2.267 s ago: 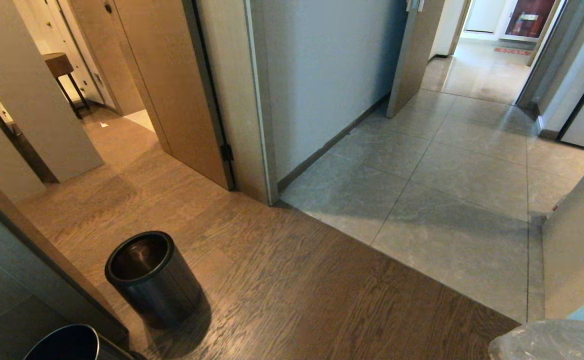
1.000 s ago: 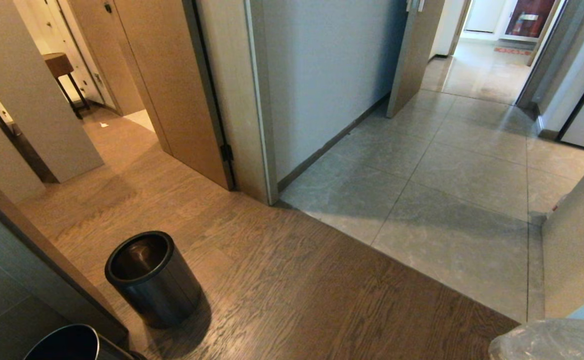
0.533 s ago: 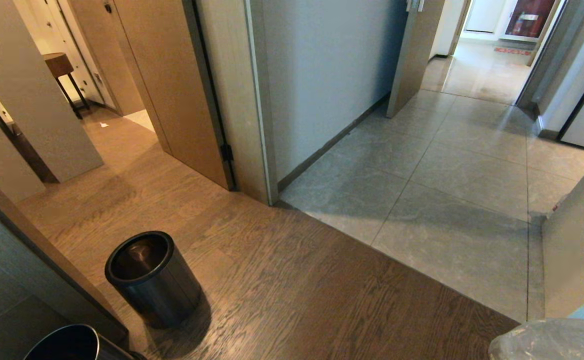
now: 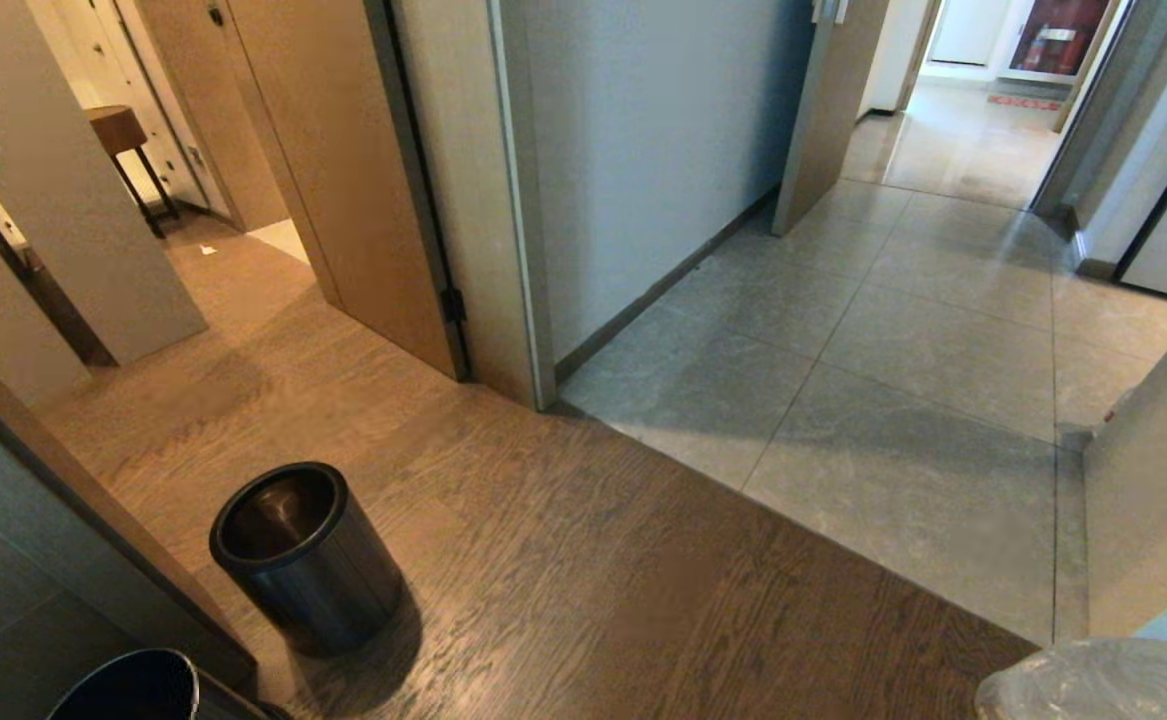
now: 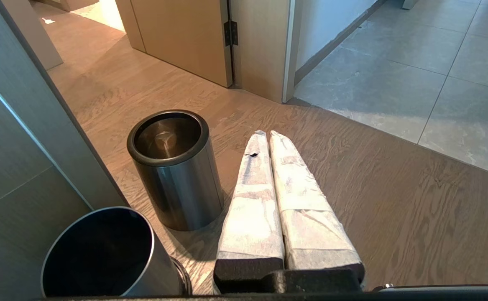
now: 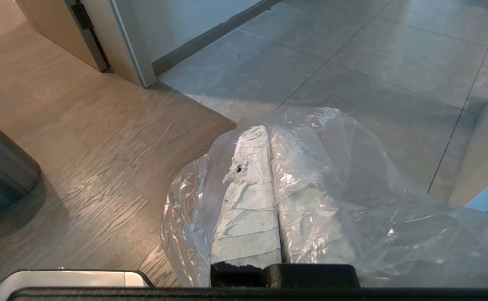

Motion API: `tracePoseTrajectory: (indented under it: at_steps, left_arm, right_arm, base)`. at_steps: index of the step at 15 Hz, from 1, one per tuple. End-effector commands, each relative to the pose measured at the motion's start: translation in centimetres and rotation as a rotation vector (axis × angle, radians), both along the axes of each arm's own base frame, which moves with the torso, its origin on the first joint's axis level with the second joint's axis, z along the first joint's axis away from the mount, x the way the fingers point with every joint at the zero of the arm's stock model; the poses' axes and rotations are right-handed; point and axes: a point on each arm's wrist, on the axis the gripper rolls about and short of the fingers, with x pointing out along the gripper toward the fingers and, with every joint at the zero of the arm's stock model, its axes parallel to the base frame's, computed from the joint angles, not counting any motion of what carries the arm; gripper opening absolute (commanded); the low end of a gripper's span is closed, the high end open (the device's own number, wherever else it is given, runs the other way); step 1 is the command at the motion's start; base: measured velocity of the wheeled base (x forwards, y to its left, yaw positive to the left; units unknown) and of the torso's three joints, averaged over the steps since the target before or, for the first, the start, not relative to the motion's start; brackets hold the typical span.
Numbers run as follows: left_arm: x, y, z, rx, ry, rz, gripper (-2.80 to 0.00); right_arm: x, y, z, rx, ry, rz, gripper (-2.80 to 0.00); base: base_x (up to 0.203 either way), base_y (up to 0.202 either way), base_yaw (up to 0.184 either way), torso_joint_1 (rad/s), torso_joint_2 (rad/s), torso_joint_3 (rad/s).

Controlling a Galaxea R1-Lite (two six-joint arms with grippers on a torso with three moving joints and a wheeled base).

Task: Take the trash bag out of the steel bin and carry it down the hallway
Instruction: Put the trash bag at the door

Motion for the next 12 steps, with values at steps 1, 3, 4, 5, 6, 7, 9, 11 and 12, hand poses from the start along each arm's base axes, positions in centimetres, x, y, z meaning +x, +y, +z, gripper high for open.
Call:
tracePoseTrajectory:
  at_steps: [1, 3, 4, 5, 6, 7, 9, 11, 12]
  left_arm:
    - [0.08, 0.00, -0.29, 0.000, 0.010, 0.000, -2.80]
    - [0.08, 0.00, -0.29, 0.000, 0.010, 0.000, -2.80]
    - [0.08, 0.00, -0.29, 0.000, 0.010, 0.000, -2.80]
    - [0.08, 0.00, -0.29, 0.000, 0.010, 0.000, -2.80]
    - [0.08, 0.00, -0.29, 0.000, 0.010, 0.000, -2.80]
    - [0.08, 0.00, -0.29, 0.000, 0.010, 0.000, -2.80]
    - [0.08, 0.00, -0.29, 0.000, 0.010, 0.000, -2.80]
    - [0.08, 0.00, -0.29, 0.000, 0.010, 0.000, -2.80]
    - [0.08, 0.00, -0.29, 0.000, 0.010, 0.000, -2.80]
  right_arm:
    - [0.01, 0.00, 0.01, 0.000, 0.001, 0.000, -2.80]
    - [0.01, 0.00, 0.01, 0.000, 0.001, 0.000, -2.80]
    - [0.01, 0.00, 0.01, 0.000, 0.001, 0.000, -2.80]
    - [0.01, 0.00, 0.01, 0.000, 0.001, 0.000, -2.80]
    - [0.01, 0.00, 0.01, 0.000, 0.001, 0.000, -2.80]
    - [0.01, 0.00, 0.01, 0.000, 0.001, 0.000, -2.80]
    - [0.01, 0.00, 0.01, 0.000, 0.001, 0.000, -2.80]
    - [0.01, 0.00, 0.01, 0.000, 0.001, 0.000, -2.80]
    - [0.01, 0.00, 0.01, 0.000, 0.001, 0.000, -2.80]
  base:
    - [0.000, 0.000, 0.000, 0.000, 0.00, 0.000]
    - [0.000, 0.000, 0.000, 0.000, 0.00, 0.000]
    - [0.000, 0.000, 0.000, 0.000, 0.00, 0.000]
    - [0.000, 0.000, 0.000, 0.000, 0.00, 0.000]
    - [0.000, 0.000, 0.000, 0.000, 0.00, 0.000]
    - [0.000, 0.000, 0.000, 0.000, 0.00, 0.000]
    - [0.000, 0.000, 0.000, 0.000, 0.00, 0.000]
    - [0.000, 0.000, 0.000, 0.000, 0.00, 0.000]
    - [0.000, 0.000, 0.000, 0.000, 0.00, 0.000]
